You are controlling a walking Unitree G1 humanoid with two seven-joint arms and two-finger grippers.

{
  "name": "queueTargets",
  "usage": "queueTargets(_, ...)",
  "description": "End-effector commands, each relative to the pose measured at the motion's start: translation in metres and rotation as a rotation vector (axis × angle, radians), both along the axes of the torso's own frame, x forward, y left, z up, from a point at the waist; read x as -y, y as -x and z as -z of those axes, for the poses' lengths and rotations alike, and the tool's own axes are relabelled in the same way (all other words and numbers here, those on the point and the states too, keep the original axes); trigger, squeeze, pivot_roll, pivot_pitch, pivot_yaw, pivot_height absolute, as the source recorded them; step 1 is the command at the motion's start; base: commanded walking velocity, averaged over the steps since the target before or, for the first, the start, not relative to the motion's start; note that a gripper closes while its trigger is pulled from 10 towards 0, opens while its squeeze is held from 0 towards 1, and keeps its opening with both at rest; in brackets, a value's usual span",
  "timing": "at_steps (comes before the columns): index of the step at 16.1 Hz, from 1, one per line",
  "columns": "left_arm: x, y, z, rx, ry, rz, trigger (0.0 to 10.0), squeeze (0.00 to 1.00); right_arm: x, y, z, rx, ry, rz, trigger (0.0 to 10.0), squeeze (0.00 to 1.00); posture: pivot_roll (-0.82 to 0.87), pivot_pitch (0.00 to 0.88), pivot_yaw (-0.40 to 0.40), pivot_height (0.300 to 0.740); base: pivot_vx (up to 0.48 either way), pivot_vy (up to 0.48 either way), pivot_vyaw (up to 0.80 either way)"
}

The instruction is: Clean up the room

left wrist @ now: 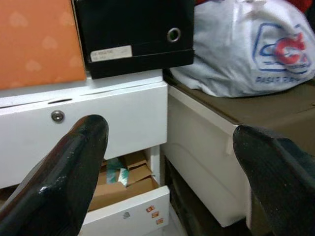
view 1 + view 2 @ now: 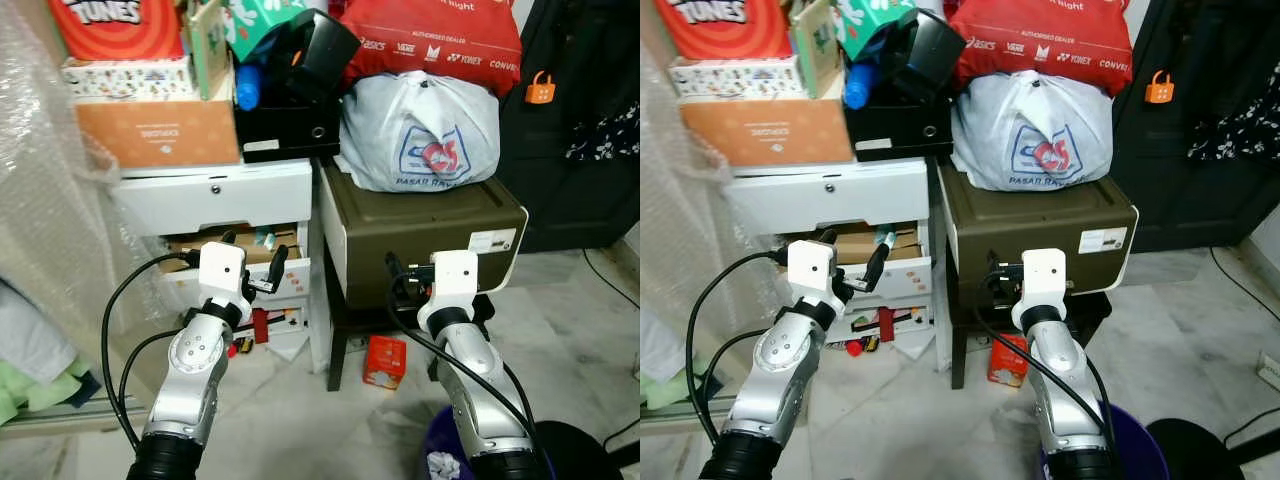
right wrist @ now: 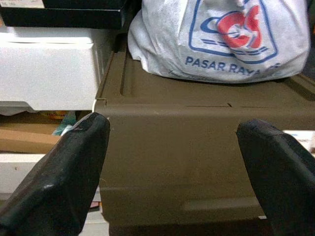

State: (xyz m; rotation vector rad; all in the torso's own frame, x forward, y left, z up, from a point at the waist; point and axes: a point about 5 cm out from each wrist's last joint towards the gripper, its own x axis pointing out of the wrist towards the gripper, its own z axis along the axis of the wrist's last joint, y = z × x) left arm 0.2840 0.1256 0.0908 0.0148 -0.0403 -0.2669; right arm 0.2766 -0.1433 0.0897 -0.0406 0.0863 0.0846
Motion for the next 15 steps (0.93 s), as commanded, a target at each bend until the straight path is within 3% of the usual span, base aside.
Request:
queueTargets(1, -0.0019, -0.0013, -0.0032, 0.014, 0.0, 0.003, 10.0, 0.0, -0.0026, -0.0027, -0.0026, 0.008, -0.002, -0.011, 10.0, 0.0, -0.01, 0.0, 0.026, 0.74, 0.356, 0.0, 0.0)
queueTargets(9, -0.0018, -0.0015, -0.0024, 0.008, -0.006, 0.011, 10.0, 0.0, -0.0039, -0.0033, -0.0037, 0.014, -0.009, -0.01, 10.0, 0.0, -0.01, 0.0, 0.031, 0.74, 0.366, 0.0, 0.0)
queueTargets(15, -0.0039, -0.0013, -0.0008, 0.003, -0.016, -0.019, 10.0, 0.0, -0.0041, -0.0036, -0.0031, 0.013, -0.011, -0.016, 10.0, 0.0, -0.01, 0.0, 0.029, 0.74, 0.0, 0.0, 0.0)
